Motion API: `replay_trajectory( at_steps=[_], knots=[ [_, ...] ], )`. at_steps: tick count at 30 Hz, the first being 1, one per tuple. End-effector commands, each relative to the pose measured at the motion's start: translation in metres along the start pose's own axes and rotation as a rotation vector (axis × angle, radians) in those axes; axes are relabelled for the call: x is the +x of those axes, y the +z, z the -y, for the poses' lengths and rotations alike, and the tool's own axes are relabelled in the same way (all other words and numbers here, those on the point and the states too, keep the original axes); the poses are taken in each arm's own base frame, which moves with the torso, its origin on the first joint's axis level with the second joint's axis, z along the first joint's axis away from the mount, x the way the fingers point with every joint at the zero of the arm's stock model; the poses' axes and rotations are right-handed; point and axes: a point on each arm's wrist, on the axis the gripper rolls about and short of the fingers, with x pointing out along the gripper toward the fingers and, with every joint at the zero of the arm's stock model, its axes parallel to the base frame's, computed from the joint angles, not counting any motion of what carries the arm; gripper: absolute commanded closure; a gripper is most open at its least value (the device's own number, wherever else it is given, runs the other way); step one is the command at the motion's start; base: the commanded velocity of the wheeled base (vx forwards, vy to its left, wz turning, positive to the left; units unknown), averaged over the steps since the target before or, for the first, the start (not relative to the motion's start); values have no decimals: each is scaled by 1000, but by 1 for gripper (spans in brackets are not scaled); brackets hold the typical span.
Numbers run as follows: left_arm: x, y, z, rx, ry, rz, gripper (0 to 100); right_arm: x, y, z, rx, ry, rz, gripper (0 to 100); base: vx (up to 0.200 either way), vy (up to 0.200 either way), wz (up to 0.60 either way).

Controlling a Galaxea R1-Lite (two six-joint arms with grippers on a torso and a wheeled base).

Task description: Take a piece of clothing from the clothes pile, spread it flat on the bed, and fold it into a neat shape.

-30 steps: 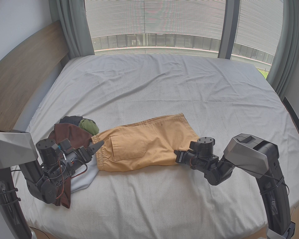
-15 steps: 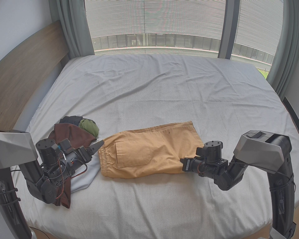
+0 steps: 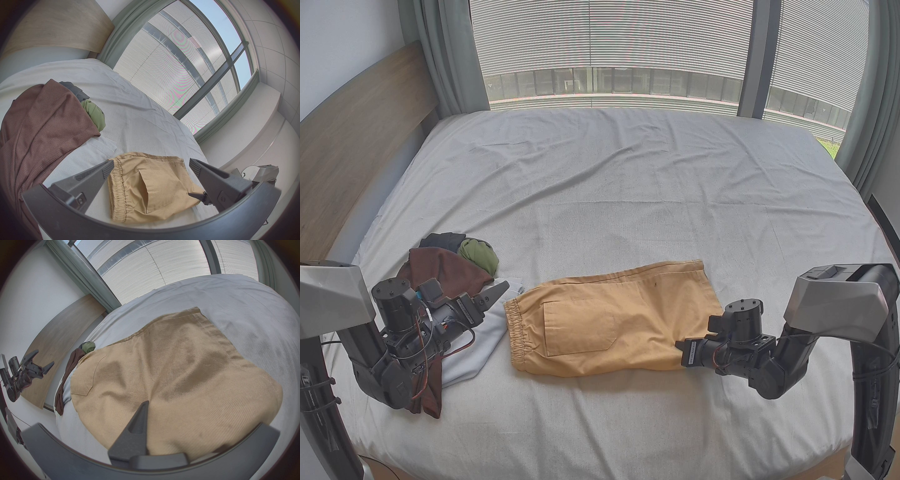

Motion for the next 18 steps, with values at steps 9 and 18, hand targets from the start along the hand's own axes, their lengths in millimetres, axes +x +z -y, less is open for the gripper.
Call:
replay_trajectory(
  at_steps=[9, 18],
  knots=[
    [0, 0, 1, 0, -1, 0, 0, -23, -22, 10, 10, -37, -68, 100, 0, 0, 0],
    [0, 0, 0, 0, 0, -1, 0, -22, -26, 12, 11, -39, -72, 100, 0, 0, 0]
  ],
)
